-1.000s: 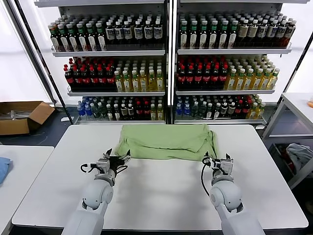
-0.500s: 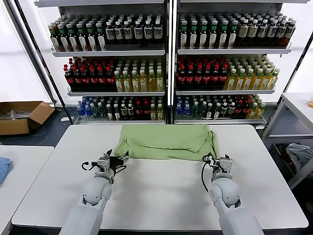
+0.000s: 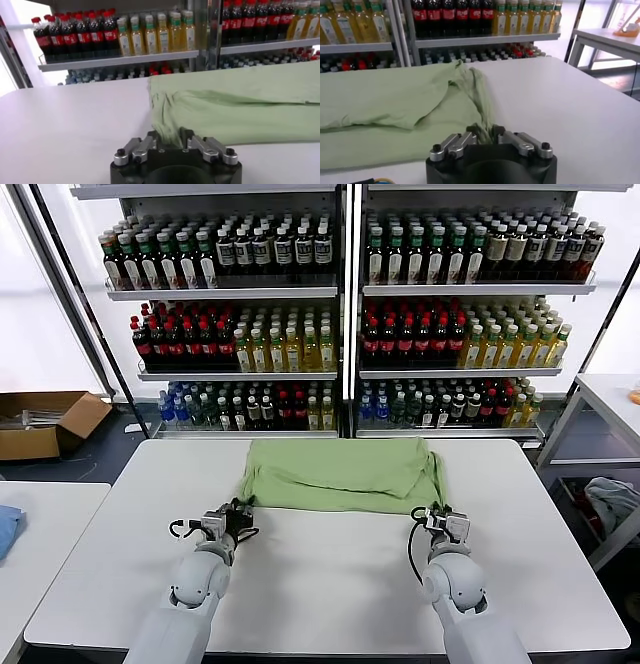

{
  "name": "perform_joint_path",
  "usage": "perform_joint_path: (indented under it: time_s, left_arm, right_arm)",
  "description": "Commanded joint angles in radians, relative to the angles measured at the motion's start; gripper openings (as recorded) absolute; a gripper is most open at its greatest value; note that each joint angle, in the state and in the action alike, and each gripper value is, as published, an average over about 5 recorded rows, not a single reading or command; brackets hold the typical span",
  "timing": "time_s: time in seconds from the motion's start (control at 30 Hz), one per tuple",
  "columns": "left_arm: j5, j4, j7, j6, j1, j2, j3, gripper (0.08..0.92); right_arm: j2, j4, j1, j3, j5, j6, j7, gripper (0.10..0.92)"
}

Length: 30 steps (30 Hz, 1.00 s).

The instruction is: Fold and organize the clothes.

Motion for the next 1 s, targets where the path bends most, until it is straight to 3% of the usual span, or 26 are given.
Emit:
perform_joint_path:
  time_s: [0.03, 0.13, 0.23, 0.7, 0.83, 1.0]
  left_arm:
    - [0.012, -0.031, 0.004, -0.014, 0.03, 0.01, -0.008, 0.229]
    - [0.033, -0.075, 0.005, -0.027, 0.067, 0.019, -0.012, 0.133]
    - [0.051, -0.16, 0.0, -0.035, 0.127, 0.031, -0.014, 0.09]
    - [0.079, -0.692, -0.047, -0.001, 0.593, 0.099, -0.091, 0.085]
    - [0.096, -0.748, -0.055, 0.003, 0.699, 0.108, -0.119, 0.085]
    - [0.123, -0.728, -0.084, -0.005, 0.798, 0.074, -0.11, 0.085]
  right_arm:
    - [0.001, 0.04, -0.05, 0.0, 0.004, -0.005, -0.002, 0.127]
    - [-0.004, 0.091, -0.082, 0.002, 0.006, -0.007, -0.001, 0.125]
    - [-0.009, 0.156, -0.123, 0.007, 0.007, -0.008, 0.003, 0.125]
    - [-0.033, 0.558, -0.5, 0.004, -0.116, -0.021, 0.062, 0.125]
    - [-0.043, 0.584, -0.574, 0.0, -0.154, -0.024, 0.073, 0.125]
    - [-0.052, 0.569, -0.611, 0.011, -0.17, -0.026, 0.084, 0.125]
